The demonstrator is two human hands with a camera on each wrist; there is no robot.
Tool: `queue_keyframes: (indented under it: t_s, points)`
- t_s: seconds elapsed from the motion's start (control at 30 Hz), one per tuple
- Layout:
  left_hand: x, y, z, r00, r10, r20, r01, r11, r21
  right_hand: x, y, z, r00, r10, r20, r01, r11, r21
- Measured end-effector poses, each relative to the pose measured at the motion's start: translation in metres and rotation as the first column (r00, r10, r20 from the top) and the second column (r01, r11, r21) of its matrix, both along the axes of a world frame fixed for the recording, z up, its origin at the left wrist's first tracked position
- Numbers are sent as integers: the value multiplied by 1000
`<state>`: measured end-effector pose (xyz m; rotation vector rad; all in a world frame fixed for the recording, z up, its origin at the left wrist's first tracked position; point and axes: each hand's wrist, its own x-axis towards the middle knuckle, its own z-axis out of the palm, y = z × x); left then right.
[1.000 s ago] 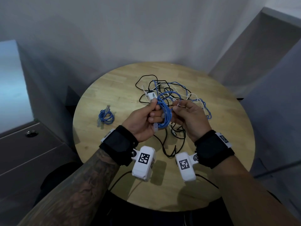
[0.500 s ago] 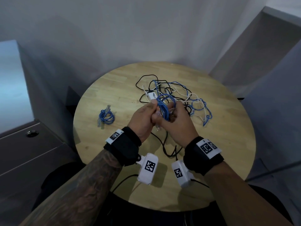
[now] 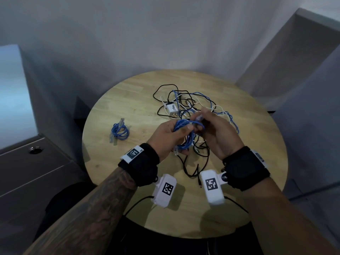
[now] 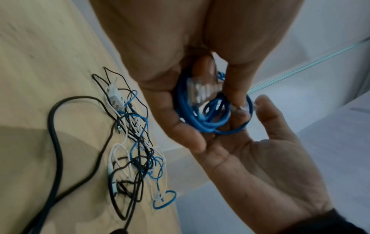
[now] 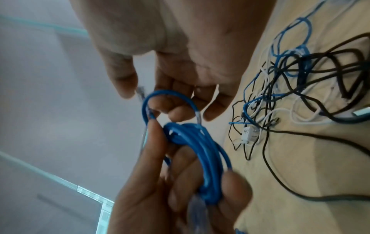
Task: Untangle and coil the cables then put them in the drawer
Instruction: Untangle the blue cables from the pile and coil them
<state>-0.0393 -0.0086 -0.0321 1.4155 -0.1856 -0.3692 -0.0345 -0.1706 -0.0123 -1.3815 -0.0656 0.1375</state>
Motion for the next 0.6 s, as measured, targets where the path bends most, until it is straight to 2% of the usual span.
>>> queue_keyframes:
  t_s: [0.07, 0.17, 0.27, 0.3, 0.33, 0.4, 0.47, 0.53, 0.6]
  points:
    - [-2, -1, 1, 998, -28, -54, 28, 1000, -2, 1, -4, 3, 999, -17, 28, 18, 998, -54]
    - [-6, -5, -2, 982, -141, -128, 149, 987, 56, 4, -12, 10, 956, -209, 207, 259, 930, -260]
    - [-11, -7, -10, 959, -245, -143, 277, 919, 282, 16, -31, 18, 849, -454, 270, 508, 841, -185]
    - [-12, -8, -12, 950, -266, -163, 305, 905, 298, 19, -40, 18, 817, -503, 282, 559, 810, -175]
    - [-12, -8, -14, 940, -287, -184, 328, 909, 259, 22, -46, 17, 792, -534, 296, 596, 781, -185]
    - [-11, -7, -13, 915, -341, -217, 366, 927, 84, 25, -55, 13, 759, -583, 291, 644, 739, -199]
    - [-8, -5, -10, 912, -355, -205, 356, 934, -37, 26, -59, 10, 732, -623, 274, 677, 709, -198]
    - [-4, -2, -11, 957, -262, -125, 257, 965, -56, 24, -60, 11, 714, -642, 279, 694, 700, -166]
    - [1, 3, -10, 991, -114, -70, 107, 990, -93, 20, -60, 11, 749, -586, 308, 642, 757, -120]
